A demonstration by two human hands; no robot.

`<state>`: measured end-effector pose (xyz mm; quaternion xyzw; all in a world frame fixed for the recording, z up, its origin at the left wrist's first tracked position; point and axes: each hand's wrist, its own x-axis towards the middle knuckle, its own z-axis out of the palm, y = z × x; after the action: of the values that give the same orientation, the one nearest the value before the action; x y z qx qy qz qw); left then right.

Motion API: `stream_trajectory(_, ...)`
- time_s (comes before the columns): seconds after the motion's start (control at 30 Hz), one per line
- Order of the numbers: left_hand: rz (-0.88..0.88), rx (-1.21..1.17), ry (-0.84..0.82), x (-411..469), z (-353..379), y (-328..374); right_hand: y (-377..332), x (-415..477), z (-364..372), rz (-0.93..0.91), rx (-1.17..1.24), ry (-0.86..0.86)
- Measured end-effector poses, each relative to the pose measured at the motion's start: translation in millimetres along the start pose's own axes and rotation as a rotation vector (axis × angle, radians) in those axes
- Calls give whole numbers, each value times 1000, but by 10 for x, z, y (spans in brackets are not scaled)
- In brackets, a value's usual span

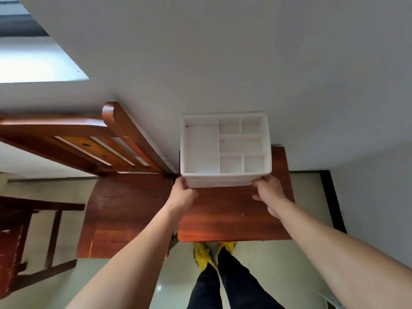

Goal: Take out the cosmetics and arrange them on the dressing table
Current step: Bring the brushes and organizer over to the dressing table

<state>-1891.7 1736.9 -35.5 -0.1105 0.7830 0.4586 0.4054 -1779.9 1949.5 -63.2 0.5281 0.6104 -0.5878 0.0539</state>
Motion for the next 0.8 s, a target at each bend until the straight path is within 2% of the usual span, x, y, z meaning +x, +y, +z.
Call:
stream_trajectory(0.17,-9,123,-53,-71,-41,-161,137,-144,16,-10,-60,3)
stream_trajectory(0.47,-37,324,-29,-342,-81,-517,715,-316,17,110,-180,207)
stream_trajectory(0.7,-80,152,-16,-284,-100,-607,820,-272,50,120,-210,218)
stream_trajectory(0.8,-109,65,-10,-232,-81,-616,721,-335,69,69,-356,201)
